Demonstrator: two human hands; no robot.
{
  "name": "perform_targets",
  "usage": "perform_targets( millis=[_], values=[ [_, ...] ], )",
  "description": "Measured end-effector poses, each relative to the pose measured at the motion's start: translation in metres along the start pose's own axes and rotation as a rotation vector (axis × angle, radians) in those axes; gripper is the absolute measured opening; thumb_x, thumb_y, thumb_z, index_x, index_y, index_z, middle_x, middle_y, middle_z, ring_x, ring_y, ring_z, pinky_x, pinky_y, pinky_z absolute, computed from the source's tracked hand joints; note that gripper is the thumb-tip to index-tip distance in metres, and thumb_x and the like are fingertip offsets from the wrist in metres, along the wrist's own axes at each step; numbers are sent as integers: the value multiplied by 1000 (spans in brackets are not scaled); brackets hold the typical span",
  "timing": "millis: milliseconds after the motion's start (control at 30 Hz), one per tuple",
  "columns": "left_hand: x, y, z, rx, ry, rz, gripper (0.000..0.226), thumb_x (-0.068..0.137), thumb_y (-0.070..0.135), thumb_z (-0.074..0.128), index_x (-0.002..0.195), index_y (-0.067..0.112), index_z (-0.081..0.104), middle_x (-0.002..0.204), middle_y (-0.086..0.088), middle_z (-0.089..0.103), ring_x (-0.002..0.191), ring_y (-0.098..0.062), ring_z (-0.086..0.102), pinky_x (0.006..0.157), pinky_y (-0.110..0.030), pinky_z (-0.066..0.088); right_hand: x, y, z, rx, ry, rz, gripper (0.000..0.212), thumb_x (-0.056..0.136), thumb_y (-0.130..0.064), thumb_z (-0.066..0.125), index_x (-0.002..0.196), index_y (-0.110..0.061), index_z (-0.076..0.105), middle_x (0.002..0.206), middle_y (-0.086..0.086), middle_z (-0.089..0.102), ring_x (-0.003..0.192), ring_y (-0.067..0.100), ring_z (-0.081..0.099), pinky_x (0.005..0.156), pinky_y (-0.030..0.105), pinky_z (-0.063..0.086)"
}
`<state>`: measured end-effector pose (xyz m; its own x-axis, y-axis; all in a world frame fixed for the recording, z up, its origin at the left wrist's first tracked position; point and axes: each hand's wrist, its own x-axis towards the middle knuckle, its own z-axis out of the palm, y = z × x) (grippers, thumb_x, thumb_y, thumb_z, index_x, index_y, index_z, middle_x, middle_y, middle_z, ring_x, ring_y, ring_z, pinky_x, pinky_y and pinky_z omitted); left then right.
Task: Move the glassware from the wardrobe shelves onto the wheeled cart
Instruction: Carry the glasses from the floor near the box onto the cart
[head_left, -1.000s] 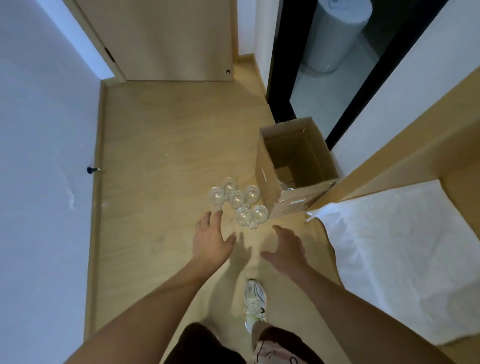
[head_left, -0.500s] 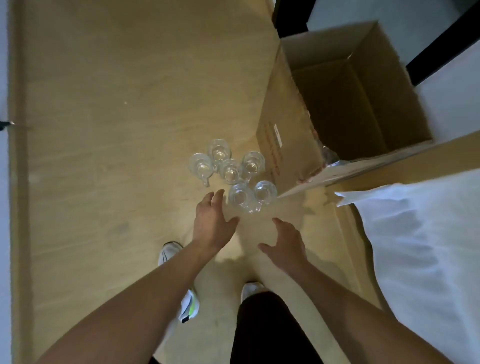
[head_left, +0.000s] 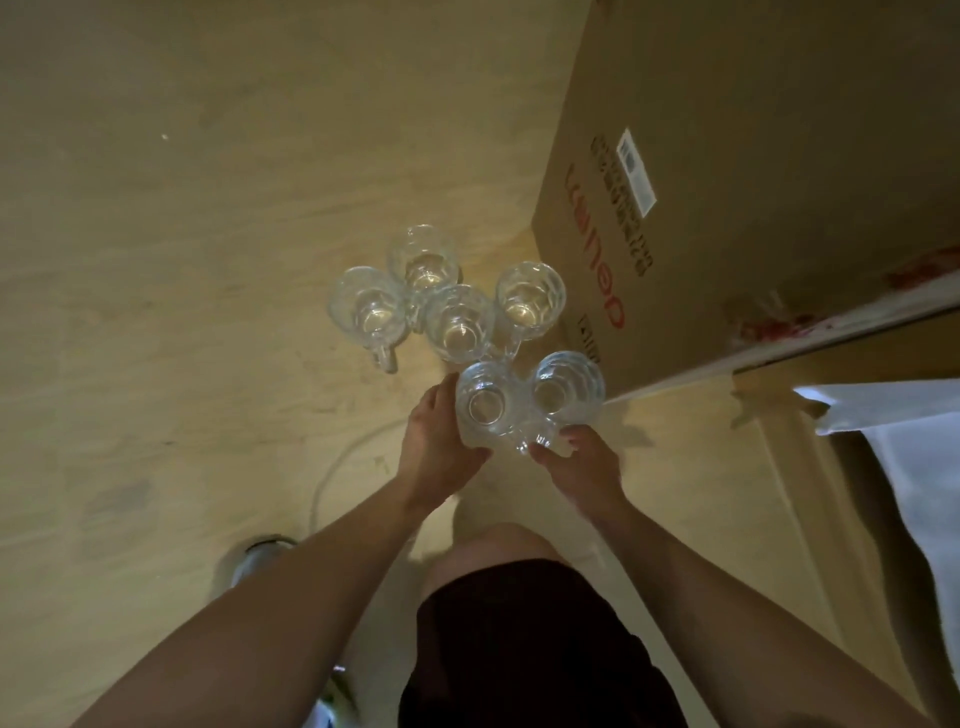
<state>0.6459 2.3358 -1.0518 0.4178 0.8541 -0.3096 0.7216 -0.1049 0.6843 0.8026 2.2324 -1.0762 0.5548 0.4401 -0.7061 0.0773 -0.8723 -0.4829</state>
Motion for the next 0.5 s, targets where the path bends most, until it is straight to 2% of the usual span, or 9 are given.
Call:
perform_targets(
  millis=[100, 167, 267, 333, 400, 500],
  values=[
    [10, -5, 13, -77, 5, -18, 89, 54, 19, 90, 134, 22, 51, 117, 6, 67, 107, -22, 63, 81, -33, 50, 16, 6, 14, 152, -23, 27, 41, 81, -43, 80, 114, -20, 69, 110, -2, 71, 110, 20, 64, 100, 40, 49],
    [16, -6, 17, -122, 14, -24, 90, 53, 22, 91, 133, 26, 49, 118, 10, 67, 106, -20, 64, 79, -35, 53, 20, 8, 19, 287, -47, 48, 27, 82, -36, 79, 104, -23, 71, 99, -4, 74, 101, 22, 67, 94, 44, 52],
    [19, -7, 23, -191, 13, -24, 92, 49, 26, 92, 129, 34, 45, 117, 13, 66, 104, -16, 64, 79, -37, 54, 18, 10, 21, 570, -135, 80, 15, 86, -24, 79, 99, -21, 71, 83, -4, 71, 82, 19, 62, 73, 34, 50],
    [20, -8, 25, -238, 7, -40, 96, 47, 30, 92, 128, 39, 42, 118, 14, 65, 104, -13, 64, 79, -33, 53, 17, 9, 21, 660, -198, 89, 11, 90, -19, 74, 100, -17, 73, 83, 4, 69, 81, 19, 59, 70, 31, 50],
    [21, -10, 28, -282, -7, -64, 94, 47, 37, 92, 127, 40, 43, 115, 16, 66, 100, -3, 65, 76, -25, 51, 17, 6, 22, 663, -251, 87, 15, 92, -19, 69, 104, -10, 73, 94, 16, 74, 83, 18, 63, 77, 33, 53],
    [25, -12, 28, -313, -33, -59, 97, 44, 48, 91, 128, 41, 44, 113, 18, 67, 99, 4, 64, 74, -11, 45, 20, 5, 24, 647, -274, 91, 19, 93, -18, 64, 105, -6, 70, 105, 21, 73, 81, 14, 68, 81, 36, 53]
  ],
)
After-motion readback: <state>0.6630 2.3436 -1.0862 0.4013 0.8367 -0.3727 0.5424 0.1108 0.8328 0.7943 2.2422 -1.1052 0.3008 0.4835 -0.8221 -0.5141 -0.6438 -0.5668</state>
